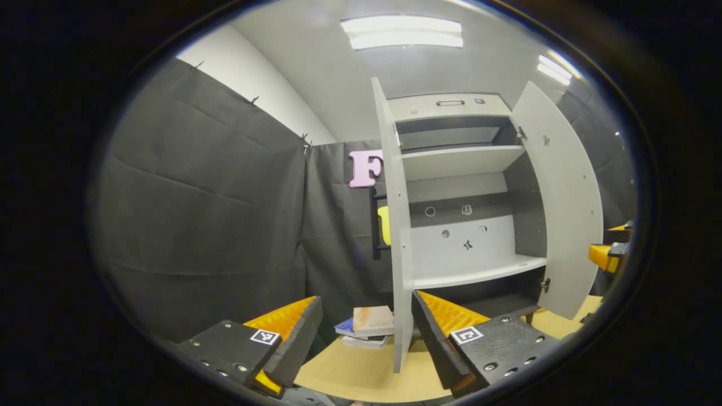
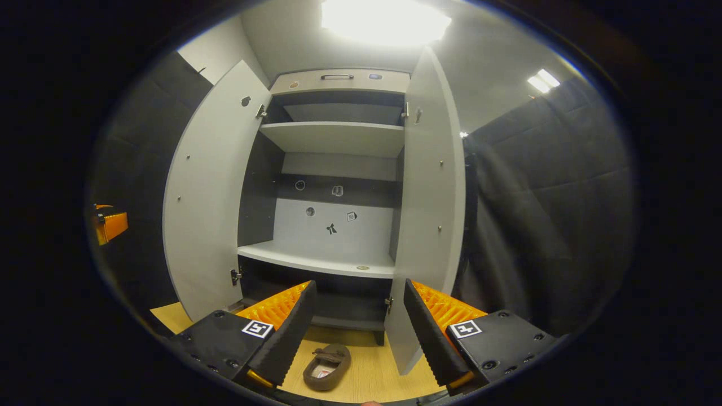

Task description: Grab one shoe with the right hand and put it into the shoe cabinet, grab the other shoe with the left hand and put it into the shoe cabinet; then close the right door with the right hand and the left door with the left hand.

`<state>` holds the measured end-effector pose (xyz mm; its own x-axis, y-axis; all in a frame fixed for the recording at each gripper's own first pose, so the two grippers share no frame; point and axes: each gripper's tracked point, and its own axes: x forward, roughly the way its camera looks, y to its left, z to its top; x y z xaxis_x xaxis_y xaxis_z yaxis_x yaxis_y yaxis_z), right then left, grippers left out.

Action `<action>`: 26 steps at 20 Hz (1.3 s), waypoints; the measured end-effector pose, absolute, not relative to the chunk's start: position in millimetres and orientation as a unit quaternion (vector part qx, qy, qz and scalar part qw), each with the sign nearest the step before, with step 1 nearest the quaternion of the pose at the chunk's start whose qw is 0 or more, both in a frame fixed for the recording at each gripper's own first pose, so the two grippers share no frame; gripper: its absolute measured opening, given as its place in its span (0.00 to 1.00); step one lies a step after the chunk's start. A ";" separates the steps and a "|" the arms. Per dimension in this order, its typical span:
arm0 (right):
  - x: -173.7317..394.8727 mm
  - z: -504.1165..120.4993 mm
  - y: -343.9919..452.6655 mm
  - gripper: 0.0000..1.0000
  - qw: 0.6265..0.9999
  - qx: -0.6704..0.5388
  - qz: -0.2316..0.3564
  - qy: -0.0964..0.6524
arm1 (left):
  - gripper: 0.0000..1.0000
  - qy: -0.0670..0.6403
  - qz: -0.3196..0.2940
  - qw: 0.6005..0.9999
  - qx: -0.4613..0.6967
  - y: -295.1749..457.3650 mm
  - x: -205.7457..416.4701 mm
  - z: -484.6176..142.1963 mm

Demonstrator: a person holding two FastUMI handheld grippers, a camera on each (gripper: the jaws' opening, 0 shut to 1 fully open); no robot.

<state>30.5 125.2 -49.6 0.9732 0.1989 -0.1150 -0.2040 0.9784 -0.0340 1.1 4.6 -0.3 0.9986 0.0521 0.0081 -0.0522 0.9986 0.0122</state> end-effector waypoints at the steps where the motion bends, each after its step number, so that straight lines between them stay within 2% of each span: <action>1: 35.5 -56.7 133.1 0.97 0.992 -0.027 0.109 0.060 | 0.99 -0.001 0.030 1.000 0.006 5.0 2.1 -1.5; 5: 55.8 -95.2 161.2 0.98 0.986 -0.041 0.133 0.089 | 0.99 0.001 0.034 0.999 0.003 7.2 4.6 -4.6; 9: 66.6 -152.8 185.9 0.98 0.973 -0.045 0.164 0.153 | 0.99 0.016 0.045 0.999 0.002 10.2 8.4 -16.4; 10: 69.0 -167.5 191.2 0.98 0.969 -0.047 0.171 0.170 | 0.94 0.021 0.049 0.999 0.000 11.4 10.8 -21.6; 11: 71.7 -180.7 195.2 0.98 0.965 -0.048 0.175 0.187 | 0.99 0.026 0.051 0.998 -0.002 11.6 15.1 -29.2; 12: 74.0 -192.1 199.2 0.97 0.962 -0.045 0.180 0.202 | 0.94 0.031 0.052 0.998 -0.001 11.5 18.6 -32.7; 14: 77.2 -214.6 207.8 0.98 0.953 -0.030 0.187 0.236 | 0.93 0.039 0.057 0.998 0.005 13.6 26.0 -36.4; 15: 78.7 -225.5 211.7 0.98 0.949 -0.023 0.190 0.252 | 0.93 0.040 0.061 0.997 0.008 15.1 27.5 -37.5; 16: 80.0 -237.1 215.0 0.98 0.943 -0.018 0.193 0.269 | 0.99 0.039 0.064 0.997 0.008 17.1 30.6 -36.5; 17: 79.4 -249.9 216.2 0.98 0.937 -0.015 0.196 0.288 | 0.93 0.039 0.066 0.997 0.008 16.6 31.2 -36.7; 23: 66.1 -316.7 230.7 0.98 0.892 0.011 0.212 0.398 | 0.93 0.055 0.070 0.996 0.020 12.7 41.1 -47.1; 25: 62.3 -330.0 232.8 0.97 0.880 0.016 0.216 0.422 | 0.93 0.058 0.070 0.996 0.021 11.0 43.7 -49.2; 26: 62.9 -336.7 233.1 0.91 0.877 0.016 0.216 0.430 | 0.93 0.060 0.071 0.995 0.021 9.9 46.2 -51.3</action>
